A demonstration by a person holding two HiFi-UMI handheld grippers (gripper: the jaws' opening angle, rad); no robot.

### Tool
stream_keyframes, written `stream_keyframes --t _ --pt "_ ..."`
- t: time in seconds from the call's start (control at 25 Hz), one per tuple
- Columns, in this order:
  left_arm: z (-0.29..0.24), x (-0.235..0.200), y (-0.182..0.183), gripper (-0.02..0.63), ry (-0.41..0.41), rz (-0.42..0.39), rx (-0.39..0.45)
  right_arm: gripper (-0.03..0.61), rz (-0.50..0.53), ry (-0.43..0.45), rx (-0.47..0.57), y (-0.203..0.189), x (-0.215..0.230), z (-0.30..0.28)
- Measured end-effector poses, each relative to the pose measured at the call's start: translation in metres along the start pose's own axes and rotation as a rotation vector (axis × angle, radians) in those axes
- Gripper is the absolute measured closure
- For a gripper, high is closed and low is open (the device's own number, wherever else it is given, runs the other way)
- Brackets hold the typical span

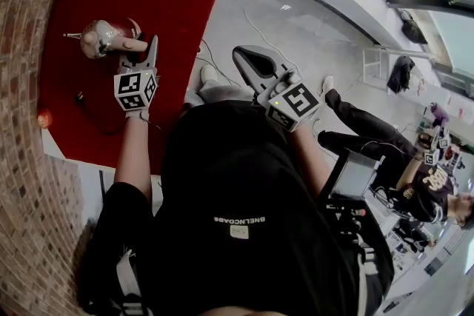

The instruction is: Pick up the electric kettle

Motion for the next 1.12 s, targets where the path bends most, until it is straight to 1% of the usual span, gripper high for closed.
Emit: stream_keyframes --t 0.12,0.36,0.52,0.64,0.8,1.0,1.12 --pt "0.002 0.001 0.004 0.483 0.002 -0.01 -0.003 0.572 -0.002 0.006 0.003 0.001 0.0 -0.001" --pt "0.011 0.006 0.017 0.483 -0.014 -0.058 0.001 0.572 0.027 0.036 -0.004 -0.001 -0.002 -0.001" --pt "0.019 0.01 0.03 0.483 -0.022 -0.092 0.0 0.572 0.007 0.04 0.012 0.004 -0.004 -0.002" --pt "0.026 0.012 0.041 0.483 -0.026 -0.111 -0.004 0.572 0.012 0.053 0.019 0.008 -0.006 -0.002" --pt "0.038 0.016 0.06 0.483 -0.034 -0.118 0.019 0.572 0.018 0.075 0.022 0.011 -0.007 -0.004" --pt "0.054 0.023 0.08 0.483 -0.039 -0.177 0.037 0.572 0.04 0.123 0.02 0.015 -0.013 -0.011" --pt "0.062 0.026 0.091 0.482 -0.033 -0.197 0.038 0.572 0.047 0.15 0.017 0.018 -0.014 -0.014"
Point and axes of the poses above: the fingertips, and each gripper's own axes: z backward along the fingers, x to its right, y out of its top, the point moved 1 cm from there along z, backward along the fingers, and after that the axes turned 13 degrees about -z, right-handed, at the moved point
